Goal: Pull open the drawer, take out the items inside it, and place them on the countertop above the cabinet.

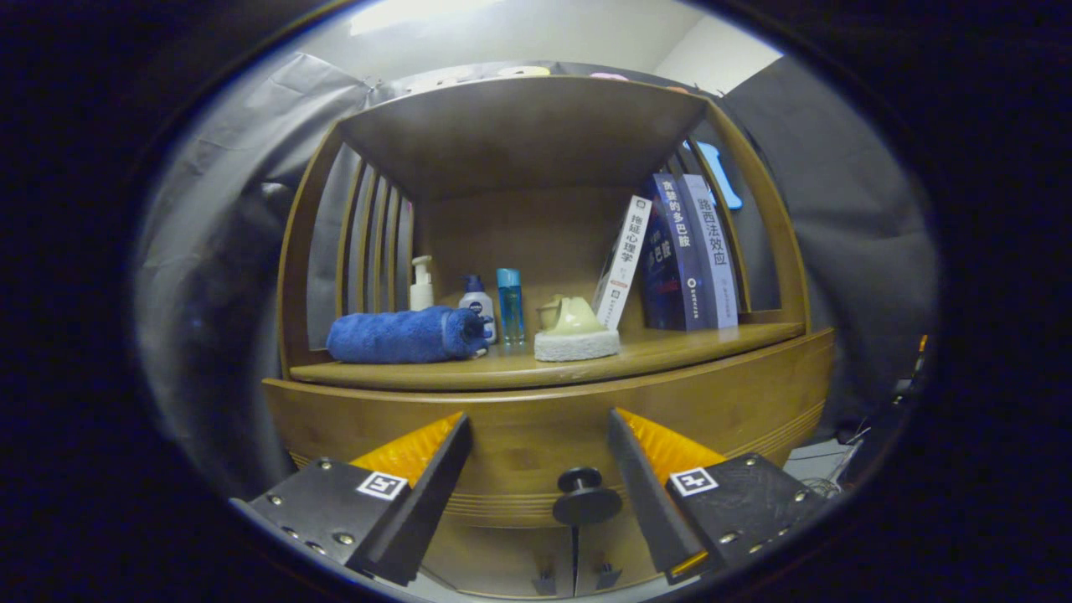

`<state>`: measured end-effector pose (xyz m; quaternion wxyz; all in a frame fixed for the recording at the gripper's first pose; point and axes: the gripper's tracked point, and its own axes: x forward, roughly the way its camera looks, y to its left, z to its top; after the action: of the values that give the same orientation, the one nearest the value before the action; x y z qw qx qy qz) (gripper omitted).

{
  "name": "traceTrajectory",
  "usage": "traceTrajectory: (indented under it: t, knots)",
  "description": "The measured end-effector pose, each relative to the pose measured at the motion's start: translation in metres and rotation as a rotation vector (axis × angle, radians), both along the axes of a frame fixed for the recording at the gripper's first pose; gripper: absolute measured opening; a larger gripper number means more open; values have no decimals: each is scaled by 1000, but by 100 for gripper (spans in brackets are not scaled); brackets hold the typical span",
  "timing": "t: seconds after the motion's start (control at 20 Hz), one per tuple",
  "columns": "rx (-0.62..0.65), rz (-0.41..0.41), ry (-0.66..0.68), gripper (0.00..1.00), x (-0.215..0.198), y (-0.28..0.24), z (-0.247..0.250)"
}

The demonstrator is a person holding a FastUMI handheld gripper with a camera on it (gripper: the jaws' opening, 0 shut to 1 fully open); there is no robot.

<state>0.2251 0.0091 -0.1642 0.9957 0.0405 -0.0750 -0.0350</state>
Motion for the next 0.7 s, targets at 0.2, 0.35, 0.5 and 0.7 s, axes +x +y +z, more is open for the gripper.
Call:
traceTrajectory:
  t: [0.2,0.35,0.5,0.7]
  knots:
    - [6,-1,15,98,14,-3,-5]
    - [15,2,45,98,21,-6,-7]
    - [-59,-22,124,98,21,-7,-18]
    - [-141,-22,217,98,13,-3,-27]
